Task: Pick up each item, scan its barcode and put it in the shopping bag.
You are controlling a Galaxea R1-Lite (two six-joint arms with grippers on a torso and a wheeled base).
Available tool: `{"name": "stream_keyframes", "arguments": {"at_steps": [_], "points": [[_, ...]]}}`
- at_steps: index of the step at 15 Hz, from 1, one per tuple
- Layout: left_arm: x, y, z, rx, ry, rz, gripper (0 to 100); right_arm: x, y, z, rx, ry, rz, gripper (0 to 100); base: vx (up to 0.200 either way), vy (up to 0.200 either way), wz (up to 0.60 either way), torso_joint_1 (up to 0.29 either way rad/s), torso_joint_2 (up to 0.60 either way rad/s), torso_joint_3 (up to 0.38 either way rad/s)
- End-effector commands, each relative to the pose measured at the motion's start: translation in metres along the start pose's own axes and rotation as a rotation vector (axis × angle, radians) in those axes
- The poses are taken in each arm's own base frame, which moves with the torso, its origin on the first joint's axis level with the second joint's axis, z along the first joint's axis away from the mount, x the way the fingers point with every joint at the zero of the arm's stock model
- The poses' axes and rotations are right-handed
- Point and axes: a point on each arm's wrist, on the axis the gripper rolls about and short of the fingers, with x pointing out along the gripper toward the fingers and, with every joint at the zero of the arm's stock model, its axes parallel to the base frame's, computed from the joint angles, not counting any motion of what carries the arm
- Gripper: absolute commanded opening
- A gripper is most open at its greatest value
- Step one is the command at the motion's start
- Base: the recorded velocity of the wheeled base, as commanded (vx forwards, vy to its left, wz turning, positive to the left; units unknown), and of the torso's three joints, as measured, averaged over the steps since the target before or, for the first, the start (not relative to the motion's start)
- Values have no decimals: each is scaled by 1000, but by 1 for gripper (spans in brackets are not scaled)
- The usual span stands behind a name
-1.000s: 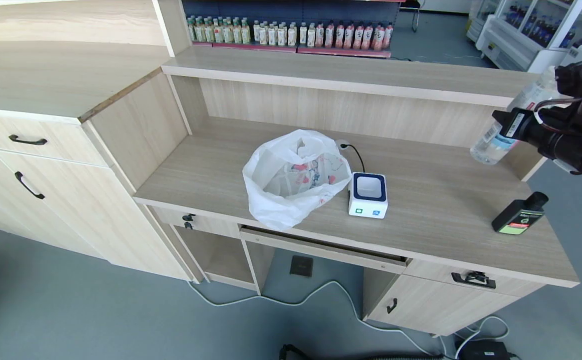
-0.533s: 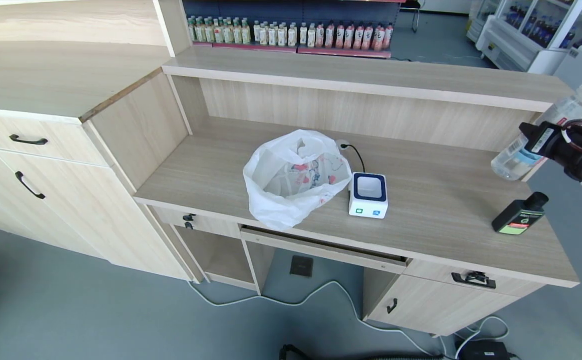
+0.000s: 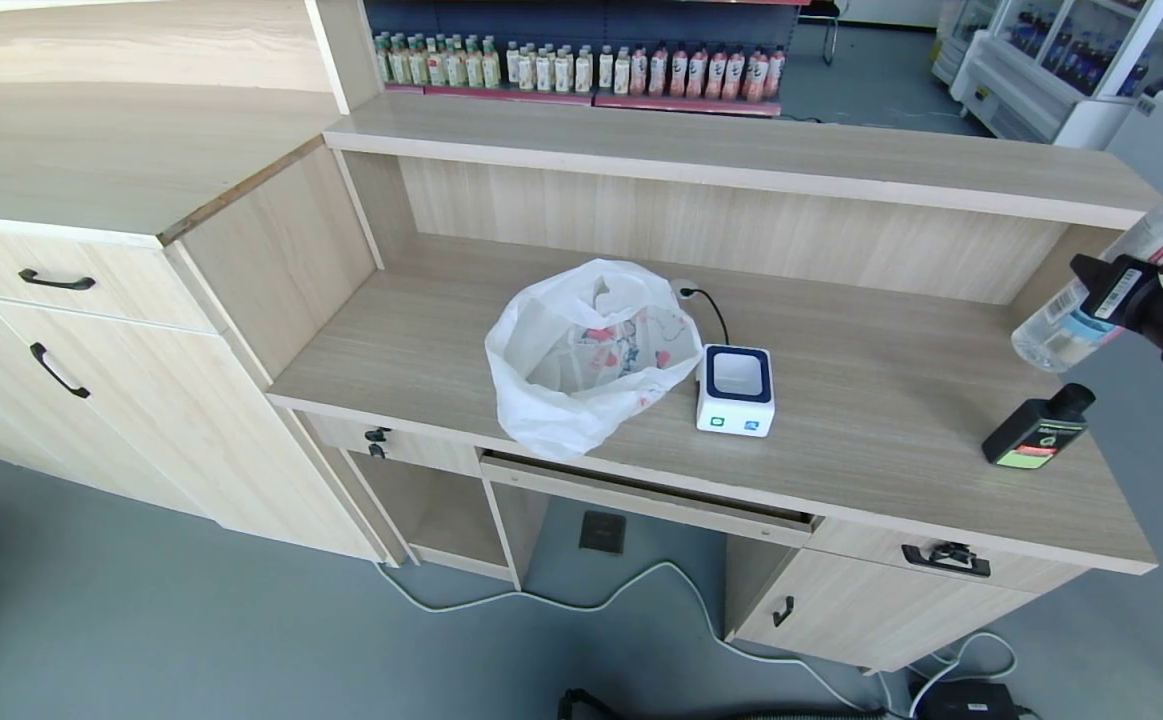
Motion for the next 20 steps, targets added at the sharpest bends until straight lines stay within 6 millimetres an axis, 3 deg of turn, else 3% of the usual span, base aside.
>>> {"name": "stream_keyframes", "arguments": {"at_steps": [1, 7, 10, 15, 20], "points": [[0, 0, 0, 0, -2, 1, 100, 0, -2, 0, 0, 0, -7, 0, 0, 200, 0, 2, 2, 7], [0, 0, 0, 4, -1, -1, 100, 1, -2, 2, -1, -6, -6, 0, 0, 200, 0, 5, 2, 3], [0, 0, 0, 6, -1, -1, 100, 12, 1, 4, -2, -21, 5, 0, 0, 200, 0, 4, 1, 2], [0, 0, 0, 4, 0, -2, 100, 31, 21, 7, 2, -50, 63, 0, 0, 0, 0, 0, 0, 0], [0, 0, 0, 4, -1, -2, 100, 28, 34, 7, 2, -43, 191, 0, 0, 160, 0, -6, 1, 6]]}}
